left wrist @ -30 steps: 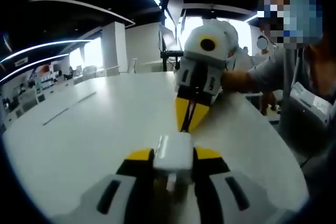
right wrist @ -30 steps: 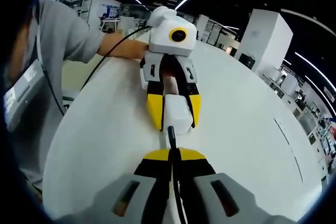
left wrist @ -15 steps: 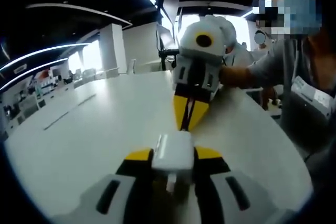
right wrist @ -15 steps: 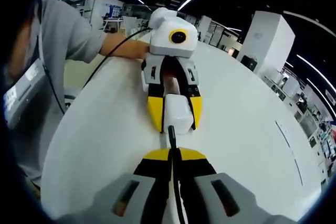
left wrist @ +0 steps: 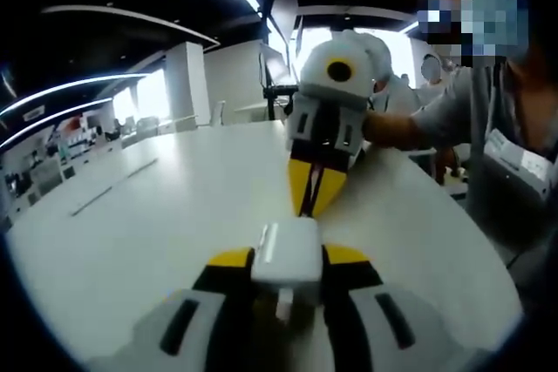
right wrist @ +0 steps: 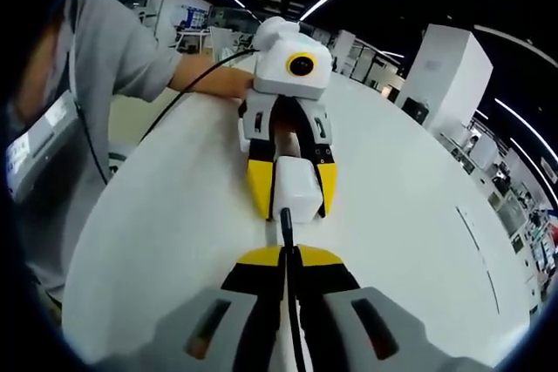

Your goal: Plug the desk Type‑C cable into the charger adapter.

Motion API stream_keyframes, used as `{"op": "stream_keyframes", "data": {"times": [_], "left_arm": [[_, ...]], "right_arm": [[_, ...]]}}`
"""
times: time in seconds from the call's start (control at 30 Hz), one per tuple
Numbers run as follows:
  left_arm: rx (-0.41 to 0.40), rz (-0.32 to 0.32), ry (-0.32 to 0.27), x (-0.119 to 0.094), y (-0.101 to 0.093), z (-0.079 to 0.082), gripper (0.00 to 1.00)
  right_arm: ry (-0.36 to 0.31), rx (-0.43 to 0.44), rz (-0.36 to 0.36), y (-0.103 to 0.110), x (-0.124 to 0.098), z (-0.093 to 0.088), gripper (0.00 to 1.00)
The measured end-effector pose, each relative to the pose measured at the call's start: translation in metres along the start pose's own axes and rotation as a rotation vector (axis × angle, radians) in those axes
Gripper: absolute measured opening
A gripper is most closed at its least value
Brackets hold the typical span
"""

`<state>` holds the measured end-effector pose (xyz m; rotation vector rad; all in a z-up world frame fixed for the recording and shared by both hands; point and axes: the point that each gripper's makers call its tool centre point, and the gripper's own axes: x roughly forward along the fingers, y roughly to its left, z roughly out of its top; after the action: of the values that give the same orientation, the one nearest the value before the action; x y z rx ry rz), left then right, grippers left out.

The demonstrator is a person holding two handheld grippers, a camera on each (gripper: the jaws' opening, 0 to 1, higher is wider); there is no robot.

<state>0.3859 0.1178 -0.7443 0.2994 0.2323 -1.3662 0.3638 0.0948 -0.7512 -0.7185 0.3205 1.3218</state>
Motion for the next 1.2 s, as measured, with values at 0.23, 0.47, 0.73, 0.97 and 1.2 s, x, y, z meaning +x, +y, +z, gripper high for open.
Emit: {"op": "stream_keyframes", "data": {"times": [0.23,0.47,0.73,0.97,1.2], "left_arm": [[0.012,0.003,-0.006,0.000,0.001,0.001,0.29],[0.010,0.008,-0.001,0.000,0.000,0.000,0.29],[0.015,0.009,-0.004,0.000,-0.001,0.000,0.29],[0.020,0.010,-0.007,-0.002,-0.001,0.001,0.29],[0.024,0.011,-0.009,-0.002,-0.001,0.001,0.29]], "right_arm": [[-0.009,0.013,0.001,-0.002,-0.001,-0.001,0.05],[-0.013,0.022,0.002,-0.002,-0.001,-0.002,0.07],[-0.014,0.025,0.015,-0.001,-0.002,-0.002,0.10],[-0.018,0.024,0.029,0.001,-0.003,-0.002,0.16],[-0.049,0.039,0.020,-0.007,-0.017,0.002,0.17]]}}
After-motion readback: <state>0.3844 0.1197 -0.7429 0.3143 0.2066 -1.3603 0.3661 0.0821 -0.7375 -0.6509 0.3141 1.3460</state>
